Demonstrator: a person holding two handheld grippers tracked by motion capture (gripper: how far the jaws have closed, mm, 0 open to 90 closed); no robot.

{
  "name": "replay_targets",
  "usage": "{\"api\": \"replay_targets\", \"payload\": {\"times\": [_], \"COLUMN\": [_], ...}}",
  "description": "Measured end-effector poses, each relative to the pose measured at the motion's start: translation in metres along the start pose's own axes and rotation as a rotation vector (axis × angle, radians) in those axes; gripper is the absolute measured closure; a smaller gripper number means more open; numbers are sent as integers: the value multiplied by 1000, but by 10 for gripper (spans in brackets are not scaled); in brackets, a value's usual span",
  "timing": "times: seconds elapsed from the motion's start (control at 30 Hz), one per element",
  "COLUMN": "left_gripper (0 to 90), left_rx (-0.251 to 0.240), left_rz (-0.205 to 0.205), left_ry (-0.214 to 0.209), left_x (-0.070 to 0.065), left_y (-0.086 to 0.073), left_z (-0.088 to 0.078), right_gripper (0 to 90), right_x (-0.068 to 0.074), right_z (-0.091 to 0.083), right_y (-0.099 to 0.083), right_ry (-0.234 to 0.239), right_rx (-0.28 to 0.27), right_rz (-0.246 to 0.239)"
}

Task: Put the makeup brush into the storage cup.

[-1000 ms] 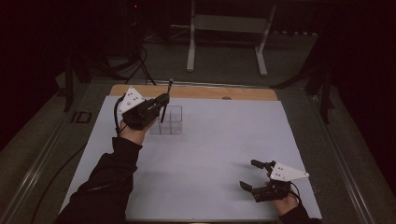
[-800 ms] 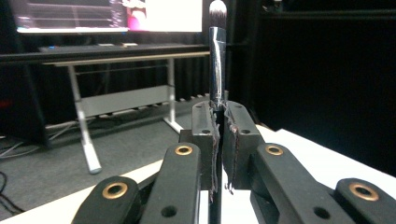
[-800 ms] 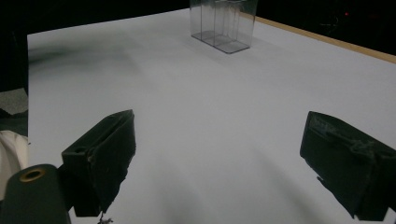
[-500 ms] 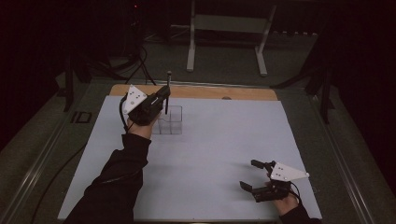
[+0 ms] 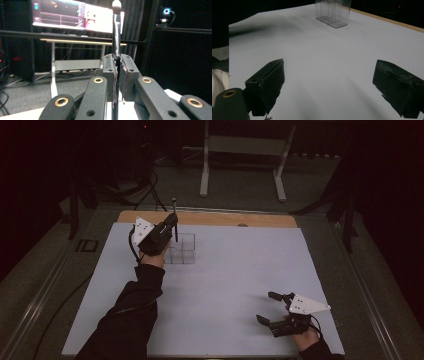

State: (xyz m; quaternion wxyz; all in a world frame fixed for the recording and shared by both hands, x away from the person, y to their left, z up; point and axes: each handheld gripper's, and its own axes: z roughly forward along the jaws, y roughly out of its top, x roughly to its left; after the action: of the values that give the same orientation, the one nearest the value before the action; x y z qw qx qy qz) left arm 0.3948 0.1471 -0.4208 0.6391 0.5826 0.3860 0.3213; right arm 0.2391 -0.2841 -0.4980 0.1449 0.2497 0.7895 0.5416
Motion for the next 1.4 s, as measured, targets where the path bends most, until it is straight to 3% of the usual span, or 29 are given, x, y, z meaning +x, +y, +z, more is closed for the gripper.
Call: {"api": "replay_targets", "payload": {"times": [0.3, 0.47, 0.57, 0.73, 0.8, 0.93, 1.4], "left_gripper": [851, 851, 850, 850, 850, 850, 850], "left_rx": [25, 37, 47, 90, 137, 168, 296], "left_rz": [16, -9, -24, -39, -32, -38, -11], "left_ry": [12, 36, 28, 45, 72, 74, 155], "left_x": [6, 13, 16, 15, 12, 10, 0], "left_y": [-17, -29, -34, -39, -42, -44, -51], "left_z": [9, 13, 15, 18, 18, 20, 24], "right_gripper": [105, 105, 105, 105, 105, 105, 105], "right_x": [0, 0, 0, 0, 0, 0, 0], "right_z": [0, 0, 0, 0, -1, 0, 0], "right_y": [0, 0, 0, 0, 0, 0, 0], "right_ry": [-1, 0, 1, 1, 1, 1, 1], "right_rx": [-1, -1, -2, -2, -2, -1, 3], "right_rz": [1, 1, 3, 3, 4, 0, -1]}}
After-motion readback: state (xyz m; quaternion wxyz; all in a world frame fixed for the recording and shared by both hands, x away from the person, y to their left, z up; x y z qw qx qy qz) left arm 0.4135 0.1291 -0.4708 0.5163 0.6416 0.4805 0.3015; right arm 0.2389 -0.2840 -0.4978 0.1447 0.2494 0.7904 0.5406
